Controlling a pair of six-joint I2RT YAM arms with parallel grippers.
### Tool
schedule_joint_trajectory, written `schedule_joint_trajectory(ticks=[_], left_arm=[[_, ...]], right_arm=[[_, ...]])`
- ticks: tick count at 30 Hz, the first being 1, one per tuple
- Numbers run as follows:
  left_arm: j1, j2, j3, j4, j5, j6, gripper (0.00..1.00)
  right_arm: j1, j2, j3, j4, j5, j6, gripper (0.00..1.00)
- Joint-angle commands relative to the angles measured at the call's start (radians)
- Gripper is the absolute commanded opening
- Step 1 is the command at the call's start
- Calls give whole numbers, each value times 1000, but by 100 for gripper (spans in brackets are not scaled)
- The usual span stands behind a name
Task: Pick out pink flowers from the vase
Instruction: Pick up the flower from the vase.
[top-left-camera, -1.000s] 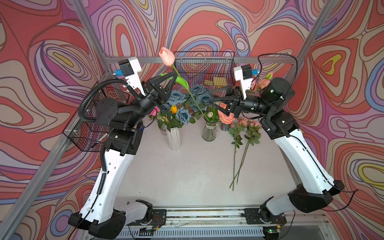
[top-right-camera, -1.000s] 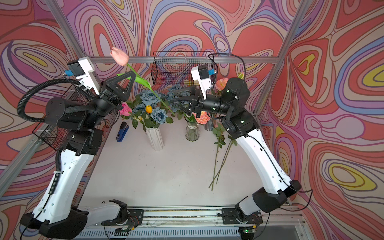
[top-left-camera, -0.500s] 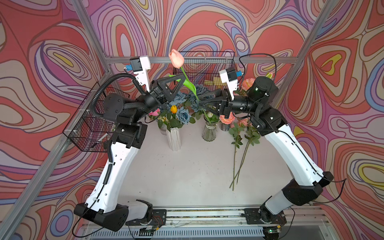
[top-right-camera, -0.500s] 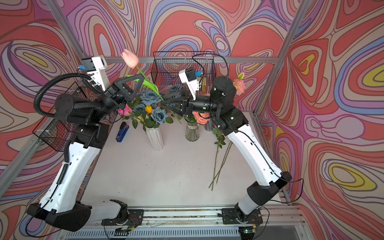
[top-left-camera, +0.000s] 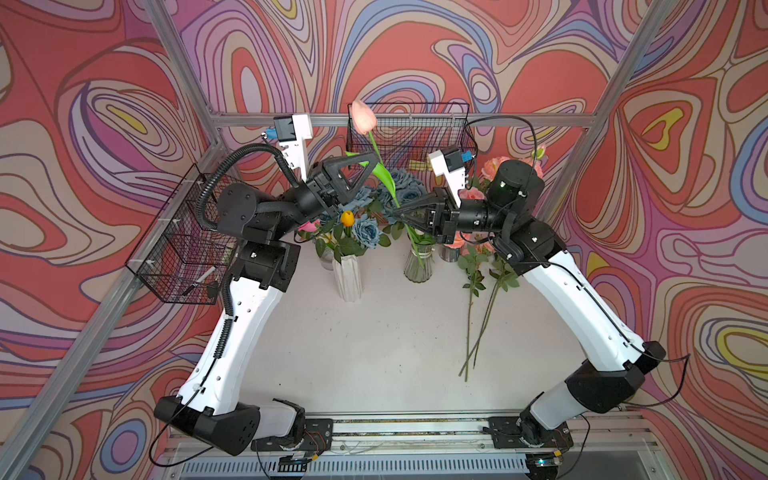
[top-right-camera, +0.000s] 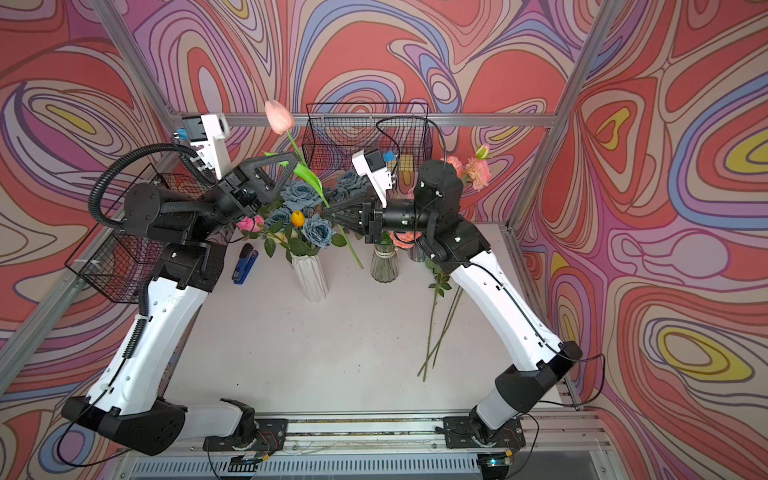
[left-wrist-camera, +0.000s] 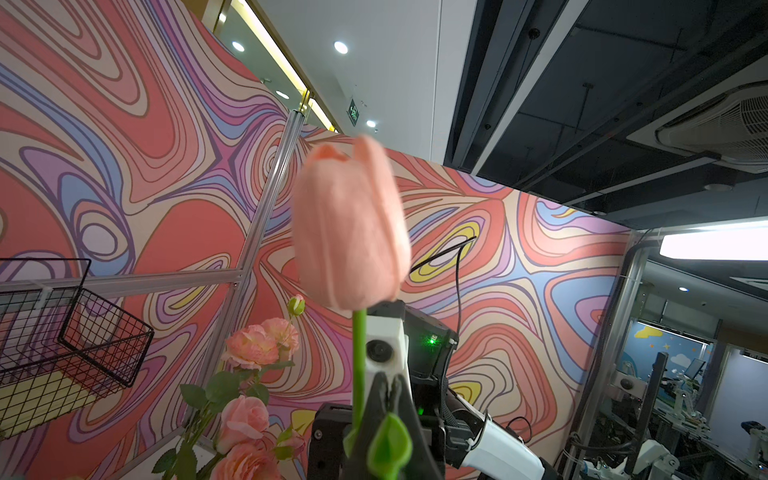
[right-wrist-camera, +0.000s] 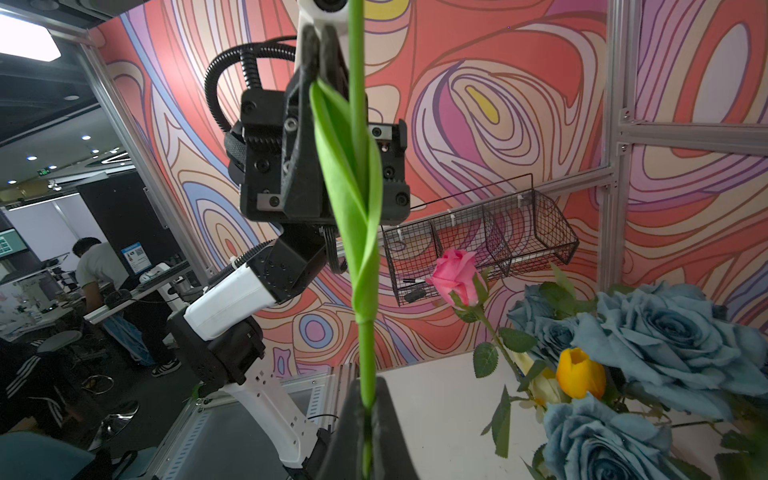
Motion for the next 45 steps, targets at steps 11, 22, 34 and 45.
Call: schedule_joint_trajectory(ticks=[11,22,34,45], left_arm=[[-2,-96,-114,-21,6,37,89],[-2,-291,-316,-210,-121,220,100],[-83,-322,-460,-201,-186,210,100],[-190,-250,-641,8,-273,271,100]], right_arm=[[11,-152,-81,-97,127,-37,0],[10,-382,-325,-201,384,-71,0],[9,-583,-442,-380,800,-59,0],[10,-610,-455,-522,1251,-59,0]])
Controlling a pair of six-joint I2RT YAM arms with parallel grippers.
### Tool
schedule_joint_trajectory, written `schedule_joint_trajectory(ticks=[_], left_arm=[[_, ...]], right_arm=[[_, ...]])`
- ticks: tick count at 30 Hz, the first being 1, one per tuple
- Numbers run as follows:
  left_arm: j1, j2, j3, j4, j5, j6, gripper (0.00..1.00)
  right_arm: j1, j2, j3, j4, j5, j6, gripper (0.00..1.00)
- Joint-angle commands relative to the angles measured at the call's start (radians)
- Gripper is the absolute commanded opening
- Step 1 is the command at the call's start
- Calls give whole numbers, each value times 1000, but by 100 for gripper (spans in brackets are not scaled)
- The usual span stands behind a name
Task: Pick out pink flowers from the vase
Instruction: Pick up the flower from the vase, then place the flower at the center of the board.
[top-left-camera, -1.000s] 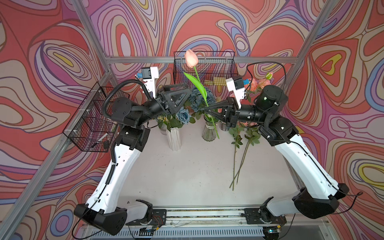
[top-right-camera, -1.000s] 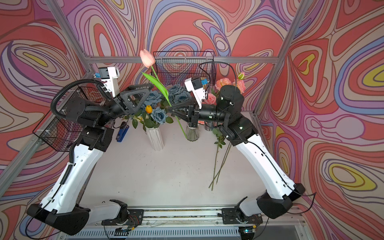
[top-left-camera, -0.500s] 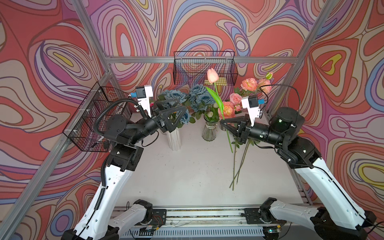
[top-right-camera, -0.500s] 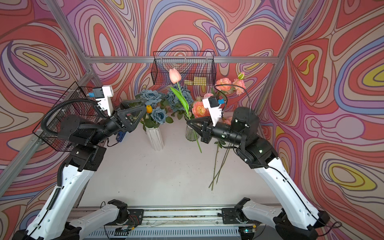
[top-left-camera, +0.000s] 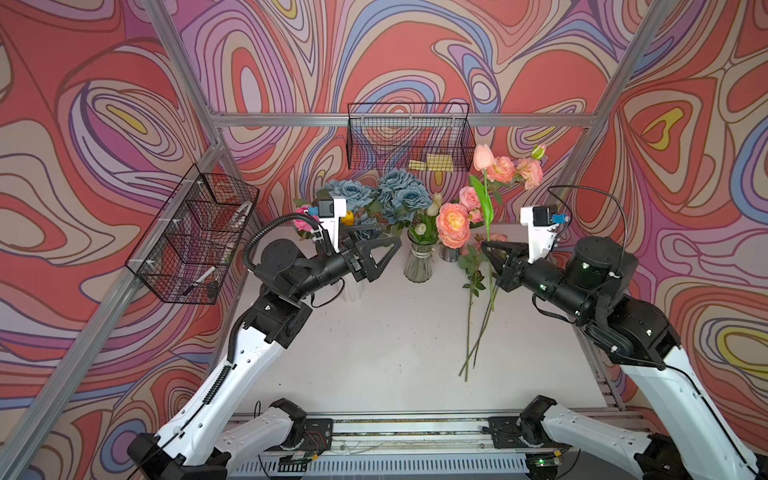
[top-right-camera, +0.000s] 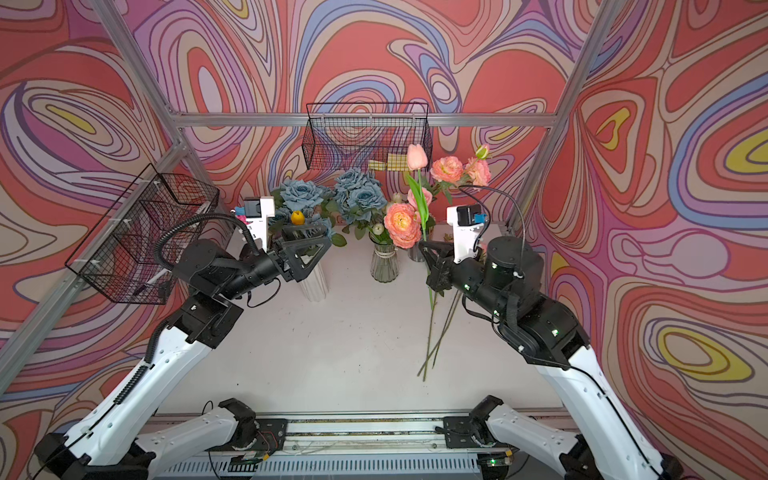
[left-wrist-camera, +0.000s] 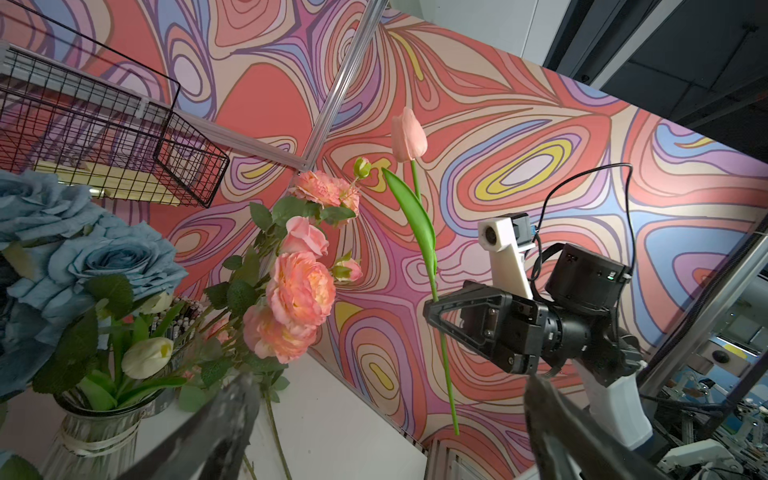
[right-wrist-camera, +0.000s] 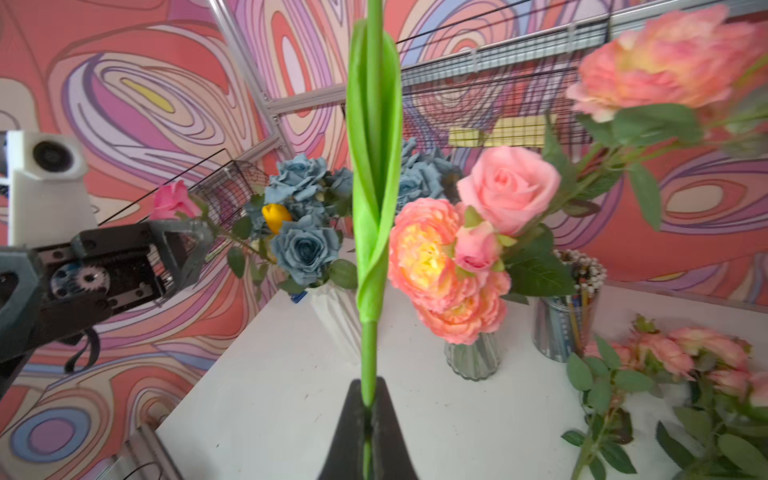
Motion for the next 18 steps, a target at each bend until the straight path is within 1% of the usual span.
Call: schedule_joint_trajectory(ticks=[1,4,8,12,15,18], left_arm=[[-14,42,-74,184,-35,9,100],[-42,75,-90,217,-75,80,100],[-97,131,-68,171,-167,228,100],[-141,188,-69,194,-228,341,99],[-167,232,-92,258,-266,400,99],[-185,278,-119,328,-324,438,98]], right_arm=[[6,-13,-31,-51,282,5,0],[5,-18,-58,-36,435,4,0],[4,-18,-99,-1,576,-22,0],[4,3,-152,27,739,-29,0],[-4,31,-180,48,803,-39,0],[-48,70,-185,51,782,-40,0]])
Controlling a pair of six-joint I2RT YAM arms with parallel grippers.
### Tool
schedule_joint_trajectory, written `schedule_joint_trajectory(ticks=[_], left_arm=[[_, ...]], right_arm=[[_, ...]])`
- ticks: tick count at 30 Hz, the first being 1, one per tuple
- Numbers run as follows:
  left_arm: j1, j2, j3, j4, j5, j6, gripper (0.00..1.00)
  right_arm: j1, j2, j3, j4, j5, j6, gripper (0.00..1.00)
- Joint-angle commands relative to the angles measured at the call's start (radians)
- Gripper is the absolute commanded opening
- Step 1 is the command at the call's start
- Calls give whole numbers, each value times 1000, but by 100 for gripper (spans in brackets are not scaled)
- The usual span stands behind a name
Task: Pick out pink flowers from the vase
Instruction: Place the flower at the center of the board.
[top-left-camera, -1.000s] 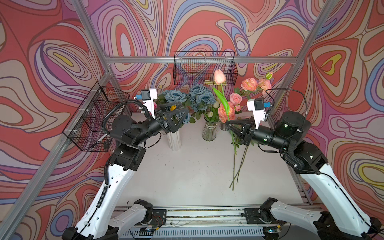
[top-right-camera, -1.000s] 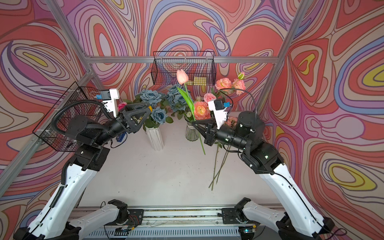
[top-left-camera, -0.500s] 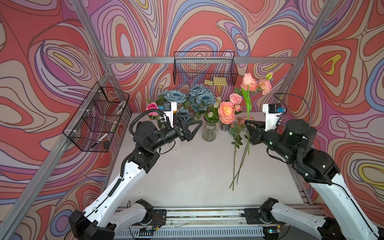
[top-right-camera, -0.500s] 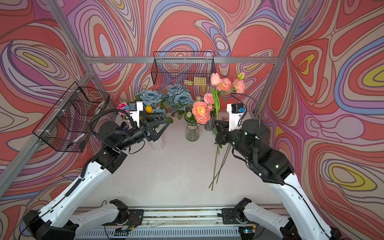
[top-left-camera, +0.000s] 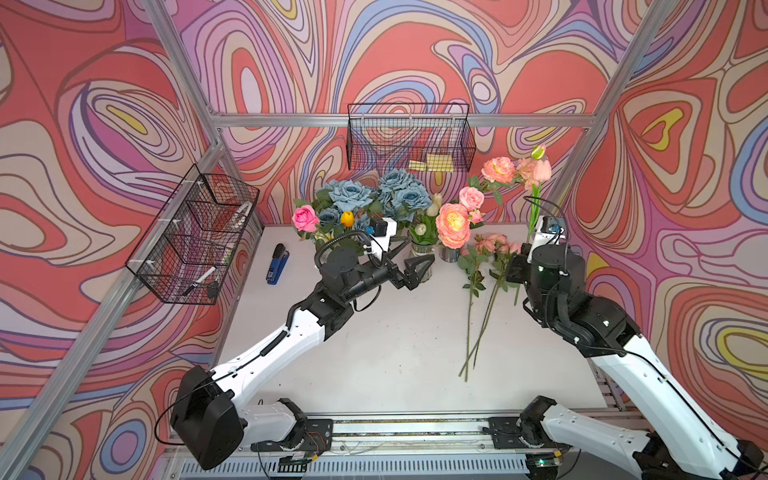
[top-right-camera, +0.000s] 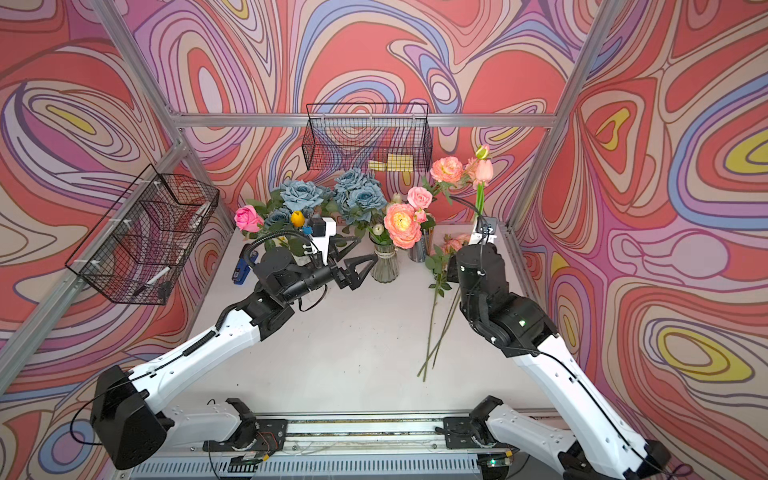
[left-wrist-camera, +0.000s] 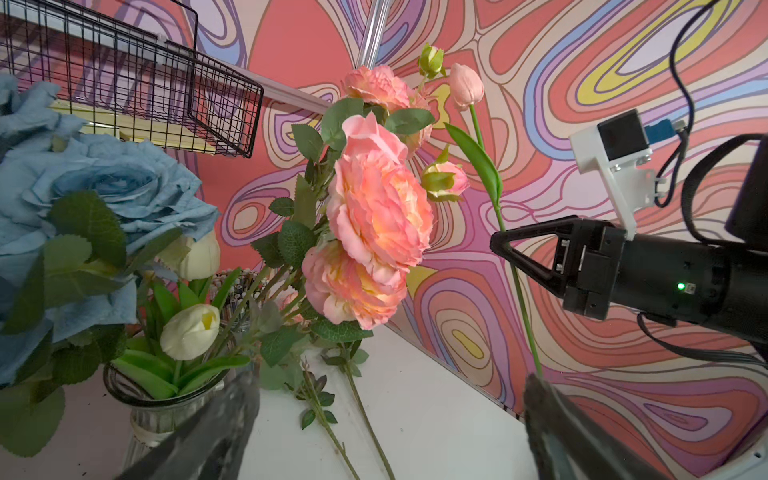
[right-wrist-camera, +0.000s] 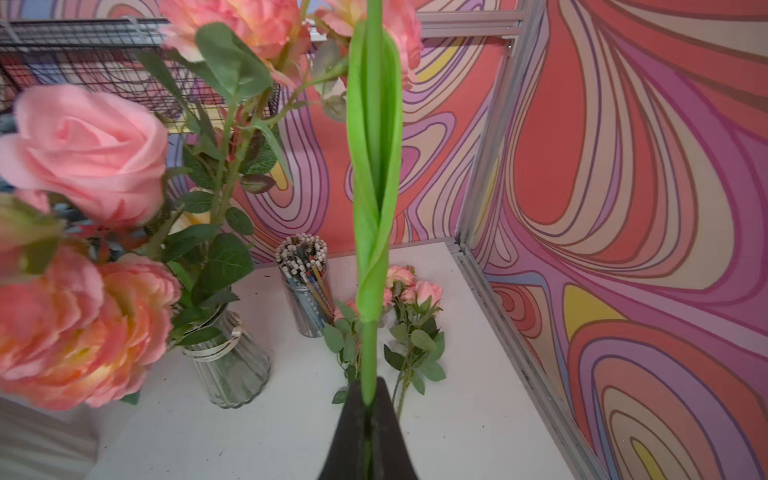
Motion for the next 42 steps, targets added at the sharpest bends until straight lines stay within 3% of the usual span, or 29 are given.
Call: schedule_joint_trajectory(ticks=[1,6,9,29,42], left_arm=[[-24,43,-29,135,-107,113,98],[-65,107,-38,164,-192,179,98],[-93,132,-39,149,-263,226,97],[-116,160,-143,267,-409,243,97],[-117,159,-167,282,-414,210,98]], right_arm=[[-57,35,-14,28,37,-10,0],[-291,86,-54,18,-254,77,0],[-356,112,-89,43,-359,107,0],[-484,377,-229,189,-818,159,0],[-492,519,-305,281,-940,154,0]])
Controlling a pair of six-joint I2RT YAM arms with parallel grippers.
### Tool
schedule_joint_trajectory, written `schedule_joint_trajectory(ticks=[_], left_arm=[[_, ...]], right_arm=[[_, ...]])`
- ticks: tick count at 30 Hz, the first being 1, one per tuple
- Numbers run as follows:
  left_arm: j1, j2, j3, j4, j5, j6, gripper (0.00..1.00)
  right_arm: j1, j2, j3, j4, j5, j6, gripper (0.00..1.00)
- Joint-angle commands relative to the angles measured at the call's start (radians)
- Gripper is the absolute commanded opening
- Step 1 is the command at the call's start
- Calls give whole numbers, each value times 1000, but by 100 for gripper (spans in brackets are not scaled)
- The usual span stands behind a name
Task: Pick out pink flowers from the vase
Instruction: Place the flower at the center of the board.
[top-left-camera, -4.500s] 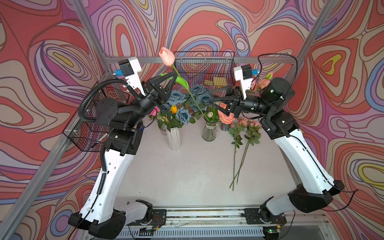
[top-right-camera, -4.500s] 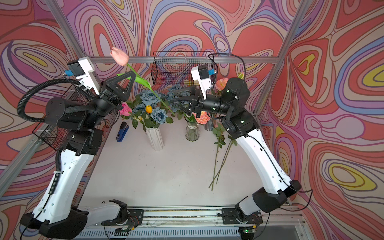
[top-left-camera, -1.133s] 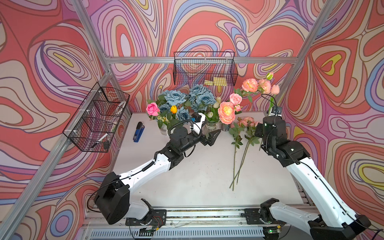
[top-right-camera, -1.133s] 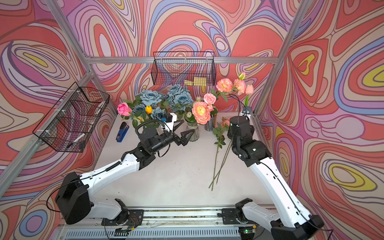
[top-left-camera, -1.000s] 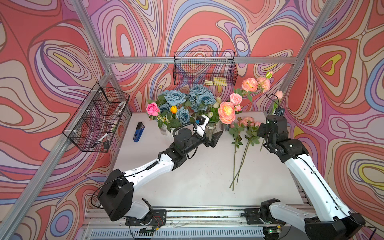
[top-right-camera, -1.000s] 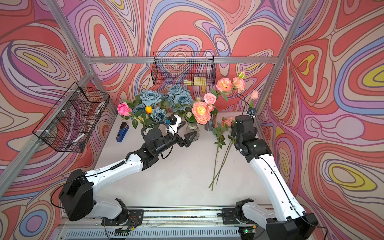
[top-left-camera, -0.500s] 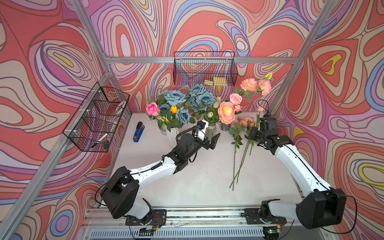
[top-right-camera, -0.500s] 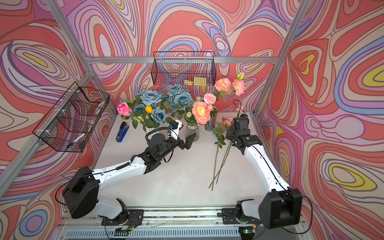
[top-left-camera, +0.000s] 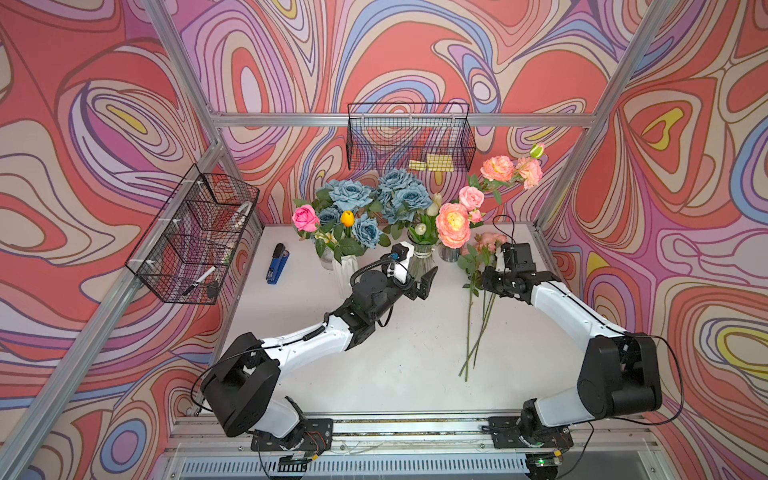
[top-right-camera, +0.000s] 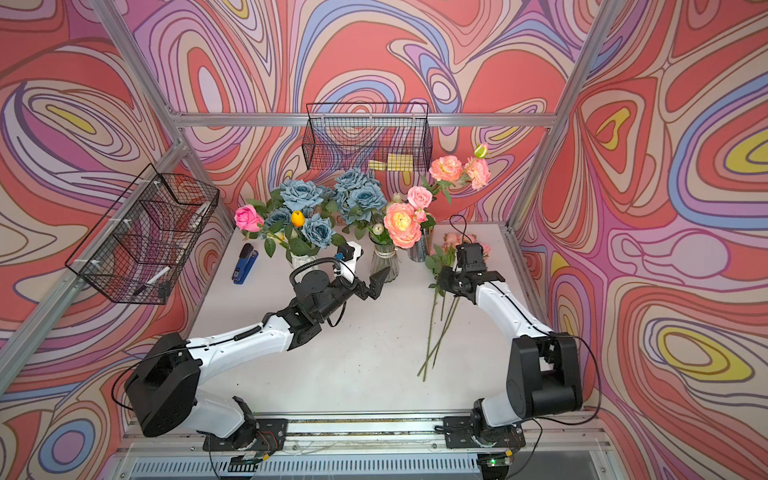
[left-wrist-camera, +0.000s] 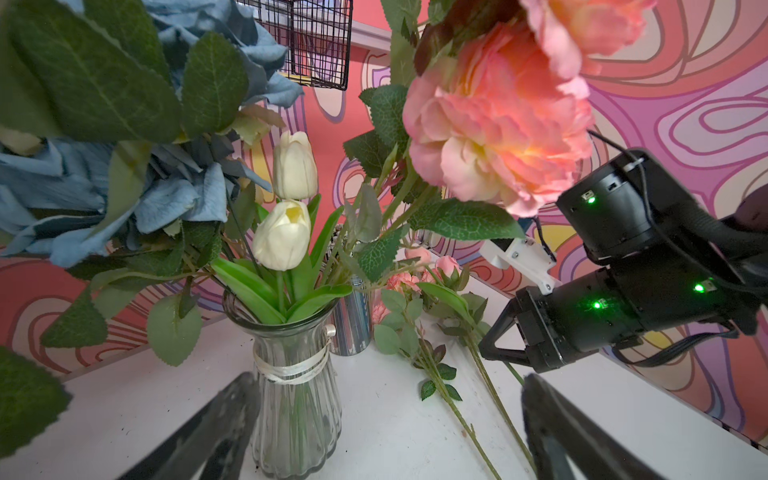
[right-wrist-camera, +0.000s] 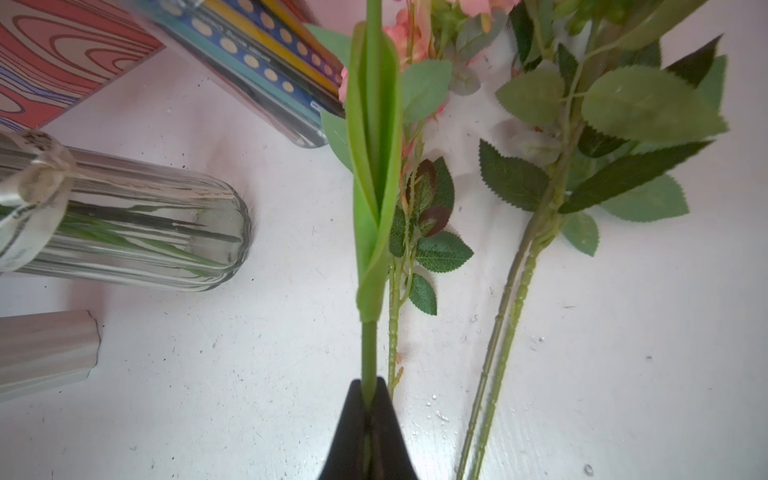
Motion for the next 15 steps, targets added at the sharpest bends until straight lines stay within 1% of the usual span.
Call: schedule_joint_trajectory(ticks=[1,7,11,15], left_arm=[[-5,1,-5,56,-13,-15,98],[-7,35,6,77,-36,-22,98],[-7,50,10,93,-25,0,98],[-7,68,26,99,-47,21,98]], right_arm=[[-10,47,-21,32,-38,0,0],[-15,98,-35,38,-33,6,0],[-14,111,-37,42,-34,3,0],[-20,133,-43,42,-29,2,0]])
